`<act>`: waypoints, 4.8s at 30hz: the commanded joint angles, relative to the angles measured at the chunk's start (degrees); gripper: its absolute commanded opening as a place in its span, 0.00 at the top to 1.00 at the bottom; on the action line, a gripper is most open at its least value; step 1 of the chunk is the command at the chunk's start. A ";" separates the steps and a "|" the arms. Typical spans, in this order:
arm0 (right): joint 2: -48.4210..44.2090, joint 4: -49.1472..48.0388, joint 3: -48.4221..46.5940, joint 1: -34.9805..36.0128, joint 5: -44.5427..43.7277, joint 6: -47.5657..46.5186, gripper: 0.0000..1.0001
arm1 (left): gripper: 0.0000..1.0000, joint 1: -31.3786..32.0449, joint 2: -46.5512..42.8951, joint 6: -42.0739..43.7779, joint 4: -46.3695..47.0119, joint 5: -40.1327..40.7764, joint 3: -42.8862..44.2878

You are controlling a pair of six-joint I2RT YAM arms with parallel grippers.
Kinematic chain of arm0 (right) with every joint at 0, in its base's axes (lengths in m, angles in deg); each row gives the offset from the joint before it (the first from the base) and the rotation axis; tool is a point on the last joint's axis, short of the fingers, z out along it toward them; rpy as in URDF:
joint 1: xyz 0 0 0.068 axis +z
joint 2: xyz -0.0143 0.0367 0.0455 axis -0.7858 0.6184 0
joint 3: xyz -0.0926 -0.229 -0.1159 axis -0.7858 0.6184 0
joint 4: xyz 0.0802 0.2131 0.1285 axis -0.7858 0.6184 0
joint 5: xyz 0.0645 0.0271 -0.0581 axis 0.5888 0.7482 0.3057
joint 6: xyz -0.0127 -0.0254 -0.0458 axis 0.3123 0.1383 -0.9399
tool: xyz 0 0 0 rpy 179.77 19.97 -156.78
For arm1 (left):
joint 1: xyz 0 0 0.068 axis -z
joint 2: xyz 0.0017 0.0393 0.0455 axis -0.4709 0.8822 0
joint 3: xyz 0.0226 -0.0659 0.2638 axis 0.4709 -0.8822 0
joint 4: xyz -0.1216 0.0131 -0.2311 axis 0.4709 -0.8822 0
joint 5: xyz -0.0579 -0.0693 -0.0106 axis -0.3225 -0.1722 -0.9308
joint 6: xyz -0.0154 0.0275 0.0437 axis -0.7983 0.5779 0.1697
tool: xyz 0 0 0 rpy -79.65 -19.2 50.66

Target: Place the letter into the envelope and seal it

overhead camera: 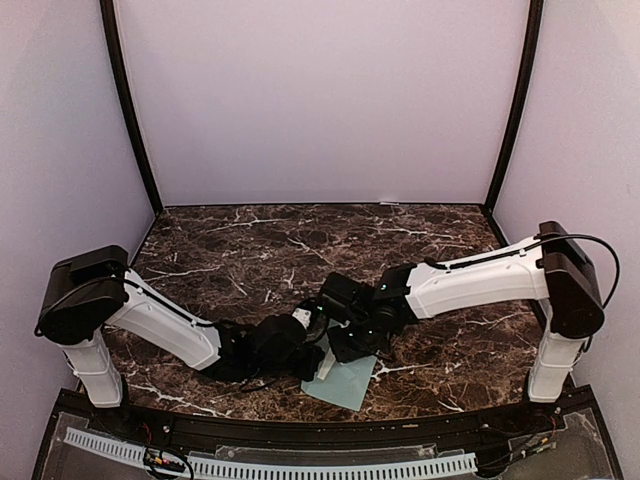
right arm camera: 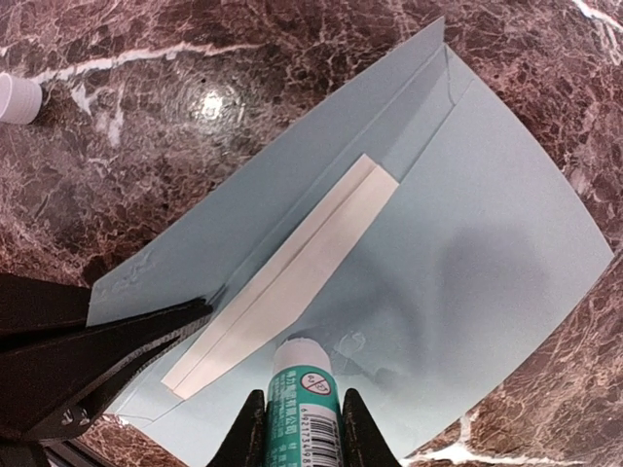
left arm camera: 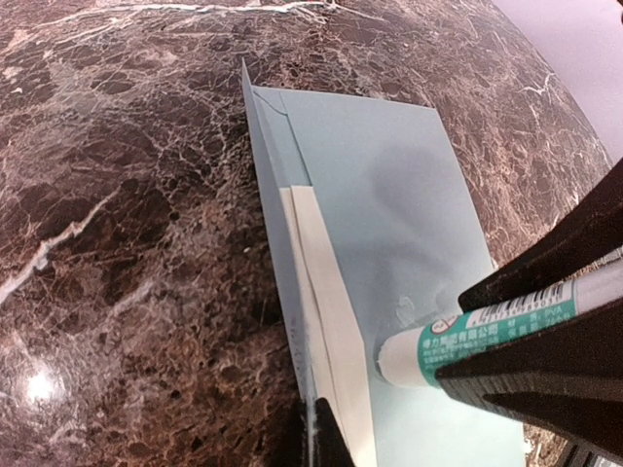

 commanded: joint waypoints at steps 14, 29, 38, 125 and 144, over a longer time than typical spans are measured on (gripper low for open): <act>3.85 0.47 1.74 -3.47 -10.38 -3.09 1.00 | 1.00 1.08 -0.15 1.08 -1.62 0.90 1.14; 3.30 1.72 -1.13 3.51 0.03 -3.62 1.00 | 1.00 1.23 -0.32 0.54 -1.66 1.69 1.14; 1.57 2.12 -0.96 3.51 2.45 -3.36 1.00 | 1.00 1.25 -0.32 0.57 -1.95 2.21 1.22; 5.51 10.69 -4.36 -5.36 6.63 -11.05 1.00 | 1.00 5.99 1.73 2.05 -7.48 12.00 6.12; 6.59 12.36 -6.73 -1.67 11.24 -12.63 1.00 | 1.00 6.00 1.98 1.37 -8.17 13.43 6.15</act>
